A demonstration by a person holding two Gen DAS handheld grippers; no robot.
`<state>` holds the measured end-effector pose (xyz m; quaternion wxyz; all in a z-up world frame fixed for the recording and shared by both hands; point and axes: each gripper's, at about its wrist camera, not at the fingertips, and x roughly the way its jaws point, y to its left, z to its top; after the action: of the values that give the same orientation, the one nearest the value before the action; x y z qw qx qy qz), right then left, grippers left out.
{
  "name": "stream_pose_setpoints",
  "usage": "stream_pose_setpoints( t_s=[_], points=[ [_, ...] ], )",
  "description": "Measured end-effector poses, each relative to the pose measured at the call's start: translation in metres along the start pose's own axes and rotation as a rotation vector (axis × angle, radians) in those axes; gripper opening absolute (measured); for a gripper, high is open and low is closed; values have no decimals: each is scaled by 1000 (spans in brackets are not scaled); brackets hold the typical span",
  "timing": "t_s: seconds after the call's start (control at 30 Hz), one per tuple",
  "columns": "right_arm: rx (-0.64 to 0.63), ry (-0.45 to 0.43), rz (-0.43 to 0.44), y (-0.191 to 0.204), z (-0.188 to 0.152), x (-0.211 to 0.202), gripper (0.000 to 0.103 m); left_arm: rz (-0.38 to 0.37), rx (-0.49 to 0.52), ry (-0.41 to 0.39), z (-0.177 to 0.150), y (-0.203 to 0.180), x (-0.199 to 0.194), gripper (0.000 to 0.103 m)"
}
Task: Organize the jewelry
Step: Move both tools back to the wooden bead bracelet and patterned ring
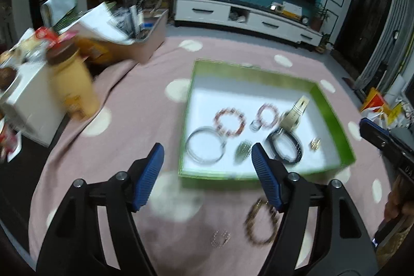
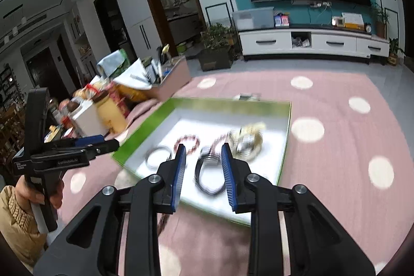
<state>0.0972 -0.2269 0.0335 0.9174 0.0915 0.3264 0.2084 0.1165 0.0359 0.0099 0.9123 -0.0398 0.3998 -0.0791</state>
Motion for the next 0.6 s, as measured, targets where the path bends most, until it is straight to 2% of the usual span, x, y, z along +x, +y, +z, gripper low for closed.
stream_pose_setpoints(
  t_s=[0.27,0.4,0.6],
  points=[
    [52,107,40,14,-52,4,29,-1,-42,86,-59,13,-10,71],
    [80,170,75,22,-73,13,29,-13,-21,142,-84,7,-3,71],
    [63,259,107,44,-96,36,29,-10,24,156,-105,-3,1,71]
  ],
)
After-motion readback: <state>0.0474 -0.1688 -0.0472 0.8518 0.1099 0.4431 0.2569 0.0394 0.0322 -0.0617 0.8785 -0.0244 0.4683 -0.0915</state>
